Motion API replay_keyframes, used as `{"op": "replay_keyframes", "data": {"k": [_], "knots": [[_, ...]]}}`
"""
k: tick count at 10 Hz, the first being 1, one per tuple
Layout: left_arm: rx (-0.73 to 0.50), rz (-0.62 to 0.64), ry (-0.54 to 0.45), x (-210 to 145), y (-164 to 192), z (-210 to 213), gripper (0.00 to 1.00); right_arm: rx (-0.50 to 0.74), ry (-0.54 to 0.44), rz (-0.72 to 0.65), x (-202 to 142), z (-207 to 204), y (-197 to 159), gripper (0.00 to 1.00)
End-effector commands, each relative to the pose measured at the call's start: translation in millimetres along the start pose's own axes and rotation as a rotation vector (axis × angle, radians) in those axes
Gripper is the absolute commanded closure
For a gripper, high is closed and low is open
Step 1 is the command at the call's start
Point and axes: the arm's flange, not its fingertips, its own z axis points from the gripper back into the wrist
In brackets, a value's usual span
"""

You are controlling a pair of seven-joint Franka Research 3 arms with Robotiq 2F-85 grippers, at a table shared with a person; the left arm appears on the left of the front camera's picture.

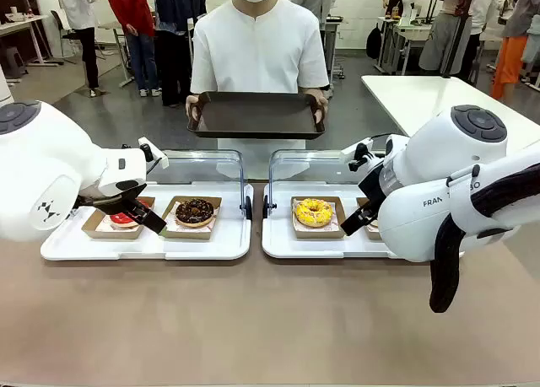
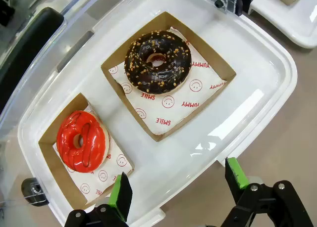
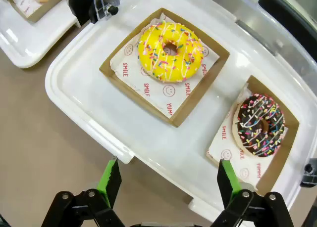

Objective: Provide the desired donut to the person.
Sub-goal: Pick up and lift the Paper togo box containing the Donut pointed at by the person.

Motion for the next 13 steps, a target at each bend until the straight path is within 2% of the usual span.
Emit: {"op": "replay_keyframes", "data": {"k": [1,13], "knots": [[0.0,0.0,0.0,-0.1,-0.1,0.0,0.0,0.0,0.0,0.0,0.0,0.0,0.0,0.0],[0.0,0.0,0.0,-0.1,-0.1,0.0,0.0,0.0,0.0,0.0,0.0,0.0,0.0,0.0]]}}
